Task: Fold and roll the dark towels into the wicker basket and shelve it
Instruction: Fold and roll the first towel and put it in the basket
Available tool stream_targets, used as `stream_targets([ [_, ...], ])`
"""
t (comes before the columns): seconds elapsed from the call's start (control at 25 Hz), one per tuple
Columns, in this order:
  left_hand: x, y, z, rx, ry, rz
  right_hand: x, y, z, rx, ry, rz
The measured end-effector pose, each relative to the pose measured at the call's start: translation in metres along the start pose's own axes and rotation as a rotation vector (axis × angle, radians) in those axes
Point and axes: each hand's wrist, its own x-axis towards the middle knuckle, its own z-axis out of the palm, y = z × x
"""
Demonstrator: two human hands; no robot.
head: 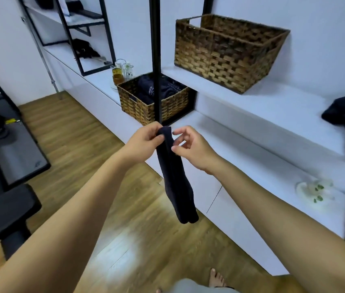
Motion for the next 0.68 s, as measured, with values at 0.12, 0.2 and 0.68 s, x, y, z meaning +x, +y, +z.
stream_targets([
  [0.12, 0.015, 0.019, 0.007, -0.173, 0.012, 0.007, -0.016, 0.020, -0.013, -0.087, -0.095, 0.064],
  [0.2, 0.028, 0.032, 0.012, -0.171, 0.037, 0.054, -0.019, 0.029, -0.020, -0.070, -0.167, 0.114],
  [0.68, 0.052, 0.062, -0.014, -0.271, 0.344, 0.020, 0.008, 0.041, -0.038, 0.093, -0.013, 0.153],
])
